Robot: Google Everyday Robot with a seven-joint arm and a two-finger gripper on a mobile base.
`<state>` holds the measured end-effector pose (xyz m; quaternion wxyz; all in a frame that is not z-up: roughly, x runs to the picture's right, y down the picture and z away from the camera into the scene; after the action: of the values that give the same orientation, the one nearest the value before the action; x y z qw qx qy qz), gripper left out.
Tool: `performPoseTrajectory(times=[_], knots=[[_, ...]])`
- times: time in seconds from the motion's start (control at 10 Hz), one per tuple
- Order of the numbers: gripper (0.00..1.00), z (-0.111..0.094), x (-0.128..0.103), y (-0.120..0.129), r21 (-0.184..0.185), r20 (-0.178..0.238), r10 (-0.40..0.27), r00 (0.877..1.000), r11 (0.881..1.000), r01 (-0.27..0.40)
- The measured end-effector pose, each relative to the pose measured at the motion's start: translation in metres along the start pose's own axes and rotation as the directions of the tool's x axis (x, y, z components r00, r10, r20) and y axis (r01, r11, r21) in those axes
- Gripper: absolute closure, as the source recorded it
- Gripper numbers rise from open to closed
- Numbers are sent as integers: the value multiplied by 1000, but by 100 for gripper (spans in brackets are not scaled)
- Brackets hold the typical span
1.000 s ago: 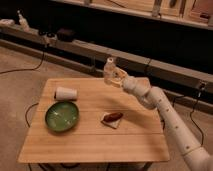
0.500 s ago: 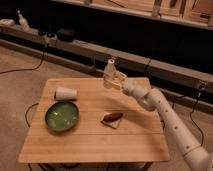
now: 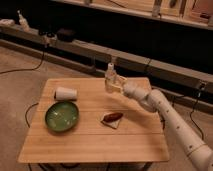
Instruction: Stand the bottle upright
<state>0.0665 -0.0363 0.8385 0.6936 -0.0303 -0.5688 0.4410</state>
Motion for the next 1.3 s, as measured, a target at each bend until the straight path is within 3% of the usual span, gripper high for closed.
performPoseTrajectory(times=[0.4,0.9,1.3], knots=[[72,-2,22,5,-26,5,7,1000,1000,-7],[72,-4,50,1,-25,31,38,999,999,-37],[72,-6,71,-1,-22,17,4,1000,1000,-4]])
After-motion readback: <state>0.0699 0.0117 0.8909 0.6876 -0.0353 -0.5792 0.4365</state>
